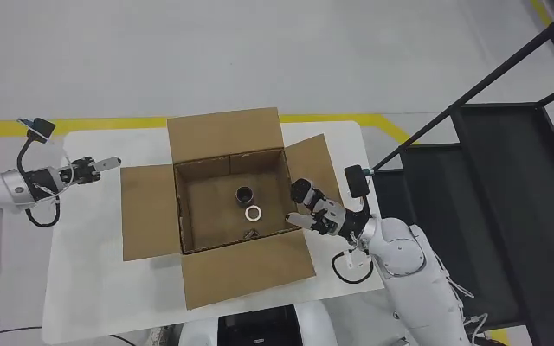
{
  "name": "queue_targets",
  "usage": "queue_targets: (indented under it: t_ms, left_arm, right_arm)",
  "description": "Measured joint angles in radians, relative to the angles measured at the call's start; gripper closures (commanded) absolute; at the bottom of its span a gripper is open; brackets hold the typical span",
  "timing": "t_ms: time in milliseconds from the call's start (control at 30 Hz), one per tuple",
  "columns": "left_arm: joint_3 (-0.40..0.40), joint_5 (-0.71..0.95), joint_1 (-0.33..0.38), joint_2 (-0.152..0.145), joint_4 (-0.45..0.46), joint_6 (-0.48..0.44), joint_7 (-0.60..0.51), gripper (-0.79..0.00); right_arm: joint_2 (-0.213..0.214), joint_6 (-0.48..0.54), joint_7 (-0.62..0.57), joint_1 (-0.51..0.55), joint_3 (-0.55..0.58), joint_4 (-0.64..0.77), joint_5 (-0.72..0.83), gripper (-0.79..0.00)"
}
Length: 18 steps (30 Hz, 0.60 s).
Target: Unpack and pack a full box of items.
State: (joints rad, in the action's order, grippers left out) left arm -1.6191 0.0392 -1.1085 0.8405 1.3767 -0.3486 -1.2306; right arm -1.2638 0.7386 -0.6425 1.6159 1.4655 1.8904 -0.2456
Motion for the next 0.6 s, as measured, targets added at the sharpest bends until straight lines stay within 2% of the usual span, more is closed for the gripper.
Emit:
queue_targets:
  t_ms: [133, 267, 433, 600]
  left_arm:
    - [0.005, -0.023, -0.03, -0.001, 0.009, 0.01, 0.055, -0.785]
    - [-0.029, -0.04, -0.061, -0.007, -0.016, -0.008, 0.102, -0.785]
    - [-0.054, -0.064, -0.1, -0.012, -0.057, -0.025, 0.151, -0.785]
    - [-0.005, -0.078, -0.102, -0.005, -0.087, -0.05, 0.206, -0.785]
  right_arm:
    - [0.001, -0.008, 0.003, 0.003, -0.012, 0.005, 0.025, -0.785]
    - [0.013, -0.004, -0.044, 0.01, 0.007, 0.012, 0.204, -0.785]
    - [0.04, -0.023, -0.133, 0.019, 0.139, 0.0, 0.423, -0.785]
    - [0.054, -0.097, -0.096, 0.024, 0.27, -0.092, 0.486, -0.785]
